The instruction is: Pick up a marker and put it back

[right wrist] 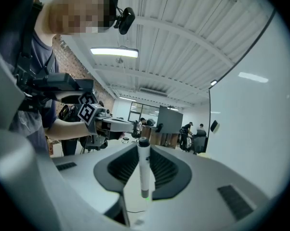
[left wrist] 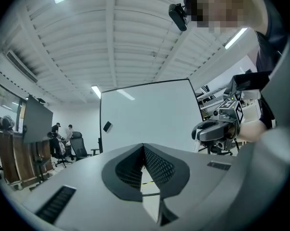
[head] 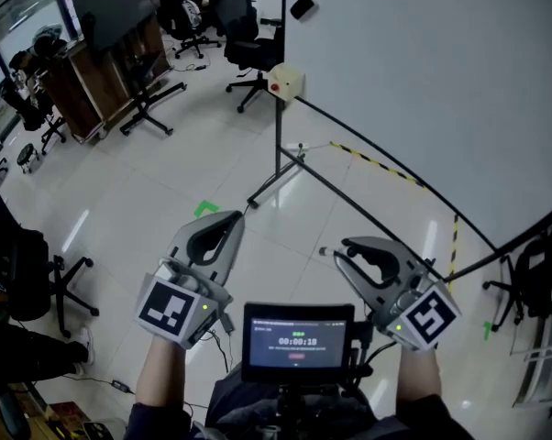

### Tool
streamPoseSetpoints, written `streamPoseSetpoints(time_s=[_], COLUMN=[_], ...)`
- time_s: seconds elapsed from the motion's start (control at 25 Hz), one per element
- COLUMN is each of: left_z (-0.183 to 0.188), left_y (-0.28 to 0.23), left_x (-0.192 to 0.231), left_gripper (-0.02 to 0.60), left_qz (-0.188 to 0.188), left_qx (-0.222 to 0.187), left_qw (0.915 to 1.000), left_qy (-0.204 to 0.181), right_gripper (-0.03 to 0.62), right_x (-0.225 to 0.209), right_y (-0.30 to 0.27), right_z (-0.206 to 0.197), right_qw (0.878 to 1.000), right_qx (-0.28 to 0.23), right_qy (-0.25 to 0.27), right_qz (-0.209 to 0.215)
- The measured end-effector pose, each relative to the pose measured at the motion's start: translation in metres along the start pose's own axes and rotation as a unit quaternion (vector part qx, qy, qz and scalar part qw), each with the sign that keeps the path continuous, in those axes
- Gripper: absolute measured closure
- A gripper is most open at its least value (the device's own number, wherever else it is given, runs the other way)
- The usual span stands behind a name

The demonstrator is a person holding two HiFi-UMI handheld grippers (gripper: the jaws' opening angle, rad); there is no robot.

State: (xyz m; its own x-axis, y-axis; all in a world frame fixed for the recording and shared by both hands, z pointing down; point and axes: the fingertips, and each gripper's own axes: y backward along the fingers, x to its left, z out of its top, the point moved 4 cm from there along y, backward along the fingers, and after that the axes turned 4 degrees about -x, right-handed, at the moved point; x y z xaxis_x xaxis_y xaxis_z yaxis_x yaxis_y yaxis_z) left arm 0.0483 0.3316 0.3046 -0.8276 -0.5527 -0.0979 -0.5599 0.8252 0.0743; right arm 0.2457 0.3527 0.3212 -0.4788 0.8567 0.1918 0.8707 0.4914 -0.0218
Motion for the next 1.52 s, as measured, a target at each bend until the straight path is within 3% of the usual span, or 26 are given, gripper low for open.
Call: streamPoseSetpoints(time_s=[0.4,0.6,0.84,1.0,1.16,1.52], left_z=[-0.005,0.012,0.038,0.044,0.039,0.021], left_y=[-0.038,-0.044,-0.063,-0.078,-0.091,-0.106], left_x=[-0.021,-0.027,-0.031,-0.039,-0.050,-0.060], left_gripper=[0.581,0.581,0.581,0.581,0.581,0.581], left_qz=[-0.037,-0.044,-0.048,-0.051,-0.044,0.010], left_qx=[-0.006,-0.010,-0.019,-0.019,-0.005,0.016], left_qw=[0.9992,0.9990,0.9978,0.9973,0.9977,0.9988], left_qy=[0.010,0.000,-0.042,-0.049,-0.052,-0.046], right_gripper=[0.500,0.500,0.500,0.500,0.500,0.500], right_x=[-0.032,-0.044,-0.064,-0.079,-0.092,-0.123], right_y=[0.036,0.054,0.060,0.064,0.070,0.084], right_z=[-0.003,0.003,0.014,0.012,0.005,-0.016], right_qw=[0.998,0.997,0.998,0.997,0.997,0.999], right_qx=[-0.024,-0.026,-0.037,-0.048,-0.057,-0.050], right_qy=[-0.022,-0.018,0.003,0.001,0.006,-0.014], right_qz=[-0.044,-0.063,-0.060,-0.053,-0.043,-0.004])
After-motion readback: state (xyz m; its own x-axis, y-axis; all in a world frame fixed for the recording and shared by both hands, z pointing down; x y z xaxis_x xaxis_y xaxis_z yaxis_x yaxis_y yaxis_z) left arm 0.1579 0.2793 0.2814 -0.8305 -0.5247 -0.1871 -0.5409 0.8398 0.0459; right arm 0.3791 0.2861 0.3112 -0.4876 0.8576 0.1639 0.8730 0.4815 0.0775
